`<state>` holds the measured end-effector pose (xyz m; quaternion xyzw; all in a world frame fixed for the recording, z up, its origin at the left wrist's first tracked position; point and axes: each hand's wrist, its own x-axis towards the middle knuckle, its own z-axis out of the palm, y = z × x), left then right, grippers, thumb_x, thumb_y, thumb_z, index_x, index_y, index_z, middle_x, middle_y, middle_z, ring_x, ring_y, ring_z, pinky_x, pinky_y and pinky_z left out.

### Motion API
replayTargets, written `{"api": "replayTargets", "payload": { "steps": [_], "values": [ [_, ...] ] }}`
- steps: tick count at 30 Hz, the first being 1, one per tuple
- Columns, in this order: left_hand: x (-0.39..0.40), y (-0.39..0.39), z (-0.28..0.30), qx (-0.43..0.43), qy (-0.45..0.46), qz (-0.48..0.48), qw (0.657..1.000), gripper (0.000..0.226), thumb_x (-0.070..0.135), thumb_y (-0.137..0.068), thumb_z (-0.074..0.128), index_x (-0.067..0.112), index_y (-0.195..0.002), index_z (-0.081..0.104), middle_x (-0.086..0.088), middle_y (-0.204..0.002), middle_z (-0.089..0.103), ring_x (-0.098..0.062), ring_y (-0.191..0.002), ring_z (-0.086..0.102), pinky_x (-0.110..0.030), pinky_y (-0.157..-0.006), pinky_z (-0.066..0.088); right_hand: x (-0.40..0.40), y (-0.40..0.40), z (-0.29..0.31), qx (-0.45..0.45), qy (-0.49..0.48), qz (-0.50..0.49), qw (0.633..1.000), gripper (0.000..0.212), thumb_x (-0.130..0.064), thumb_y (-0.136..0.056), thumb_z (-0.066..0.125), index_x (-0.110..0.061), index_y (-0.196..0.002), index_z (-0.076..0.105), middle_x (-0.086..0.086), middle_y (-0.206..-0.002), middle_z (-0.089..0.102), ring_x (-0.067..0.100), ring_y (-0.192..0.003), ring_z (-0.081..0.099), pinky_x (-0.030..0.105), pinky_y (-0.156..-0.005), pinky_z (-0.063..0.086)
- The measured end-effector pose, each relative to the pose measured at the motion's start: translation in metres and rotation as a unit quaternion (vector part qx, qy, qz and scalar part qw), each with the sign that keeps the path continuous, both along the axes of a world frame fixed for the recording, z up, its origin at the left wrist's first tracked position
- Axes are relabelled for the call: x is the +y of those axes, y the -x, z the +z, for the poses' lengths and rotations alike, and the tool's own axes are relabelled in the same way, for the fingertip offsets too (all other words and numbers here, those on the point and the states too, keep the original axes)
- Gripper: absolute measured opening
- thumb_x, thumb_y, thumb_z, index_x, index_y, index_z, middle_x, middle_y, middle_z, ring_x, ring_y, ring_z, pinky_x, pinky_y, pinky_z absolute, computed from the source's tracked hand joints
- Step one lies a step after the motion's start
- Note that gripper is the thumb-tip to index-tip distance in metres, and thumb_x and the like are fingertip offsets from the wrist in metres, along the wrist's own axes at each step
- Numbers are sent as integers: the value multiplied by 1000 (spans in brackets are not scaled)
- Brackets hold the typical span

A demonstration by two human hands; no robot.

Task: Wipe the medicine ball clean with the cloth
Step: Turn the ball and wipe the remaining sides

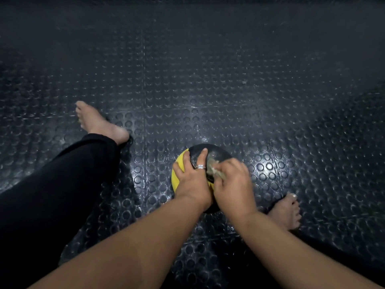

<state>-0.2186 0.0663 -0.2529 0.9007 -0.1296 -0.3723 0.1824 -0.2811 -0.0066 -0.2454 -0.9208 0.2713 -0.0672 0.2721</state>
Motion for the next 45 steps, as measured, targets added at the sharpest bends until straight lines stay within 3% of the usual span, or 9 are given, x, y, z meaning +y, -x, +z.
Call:
{"api": "replayTargets", "payload": {
  "steps": [7,12,18,24,29,35,38,42,45],
  "values": [
    [2,15,-2,-4,-23,-38,999,134,33,-65,89,48,-148,-15,7,-154,-26,-35,-145,-18,-40,-96,47,-29,-21,-17,-5,-24,-76,997,16,-3,-84,56,-4,-92,69,8,-93,62,26,-92,54,27,-82,40],
    [4,6,-5,-9,0,-15,1000,117,1,-79,67,48,-148,-15,6,-155,-27,-38,-145,-16,-39,-101,44,1,14,-10,-42,1,-1,999,11,1,-75,58,-6,-78,67,4,-81,58,15,-79,44,13,-72,28],
    [-1,12,-1,5,-23,-39,999,137,36,-62,91,47,-149,-14,5,-155,-25,-36,-145,-19,-42,-104,43,-37,-22,-18,-12,-82,-128,988,17,-5,-85,57,-4,-96,69,8,-98,62,25,-95,57,23,-84,40],
    [-1,1,-3,-6,-8,-5,1000,113,-3,-81,60,49,-148,-14,4,-157,-25,-37,-146,-15,-38,-101,47,0,12,-12,-54,-37,-22,998,16,3,-76,63,-6,-87,71,-1,-84,56,15,-82,50,13,-76,34],
    [-3,2,1,9,-14,-22,1000,127,19,-72,83,47,-149,-14,4,-157,-24,-38,-145,-15,-38,-102,42,-21,-18,-16,-56,-67,-101,991,14,-4,-82,60,-5,-90,71,4,-89,59,18,-85,52,23,-79,40],
    [3,-3,9,28,12,-23,999,133,46,-61,89,45,-151,-9,2,-160,-16,-38,-146,-13,-47,-116,23,-81,-18,-37,38,-373,-406,834,13,-7,-89,56,-3,-76,59,4,-67,51,22,-66,53,22,-56,43],
    [11,-38,7,70,84,128,986,112,51,-72,79,44,-153,2,-6,-159,7,-39,-145,10,-52,-116,20,-70,14,-51,13,-479,-499,722,15,0,-89,46,3,-89,60,11,-68,54,23,-58,53,29,-53,47],
    [25,-66,-9,168,72,206,961,95,71,-66,69,38,-148,34,-10,-155,20,-39,-138,32,-54,-109,35,-42,21,-63,25,-510,-477,715,20,-1,-88,42,1,-88,62,21,-83,66,29,-68,62,49,-67,55],
    [30,-56,-11,248,150,274,917,78,53,-80,73,21,-140,36,-9,-127,54,-26,-99,59,-34,-65,48,-40,13,-65,31,-462,-464,756,14,-9,-85,49,-5,-86,62,19,-88,69,36,-81,67,56,-75,55]
  ]
}}
